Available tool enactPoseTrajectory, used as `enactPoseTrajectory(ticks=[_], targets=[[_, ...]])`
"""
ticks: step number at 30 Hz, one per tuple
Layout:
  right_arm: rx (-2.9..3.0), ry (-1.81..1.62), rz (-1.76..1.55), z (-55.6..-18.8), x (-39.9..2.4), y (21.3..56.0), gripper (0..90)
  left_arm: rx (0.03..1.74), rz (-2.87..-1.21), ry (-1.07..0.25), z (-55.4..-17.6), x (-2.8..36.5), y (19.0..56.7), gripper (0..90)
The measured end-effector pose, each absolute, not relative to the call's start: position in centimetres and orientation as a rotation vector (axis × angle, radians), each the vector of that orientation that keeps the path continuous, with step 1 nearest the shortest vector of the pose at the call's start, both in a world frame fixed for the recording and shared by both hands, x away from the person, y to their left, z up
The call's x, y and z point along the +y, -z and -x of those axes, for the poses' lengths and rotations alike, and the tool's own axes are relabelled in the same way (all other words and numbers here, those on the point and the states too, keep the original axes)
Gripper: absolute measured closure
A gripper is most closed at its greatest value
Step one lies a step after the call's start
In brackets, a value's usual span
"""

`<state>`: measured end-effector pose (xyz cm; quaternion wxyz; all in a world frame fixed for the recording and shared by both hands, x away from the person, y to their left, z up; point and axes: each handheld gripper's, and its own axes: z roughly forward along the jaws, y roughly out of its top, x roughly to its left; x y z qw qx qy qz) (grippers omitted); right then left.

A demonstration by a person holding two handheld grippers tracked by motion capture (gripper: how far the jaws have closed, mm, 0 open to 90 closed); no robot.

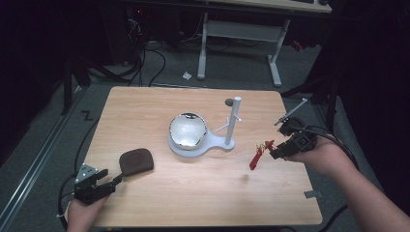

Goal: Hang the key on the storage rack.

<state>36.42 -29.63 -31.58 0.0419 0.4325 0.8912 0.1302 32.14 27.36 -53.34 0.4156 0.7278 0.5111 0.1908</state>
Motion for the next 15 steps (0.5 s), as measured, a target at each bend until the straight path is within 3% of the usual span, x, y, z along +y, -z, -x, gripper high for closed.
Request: enactPoseTrajectory(ticks=[15], targets=[[2.738,-0.397,-1.276,-38.1,-27.6,30.6,67.1,1.279,-1.825,-0.476,-32.2,27.4,53.3,35.6]])
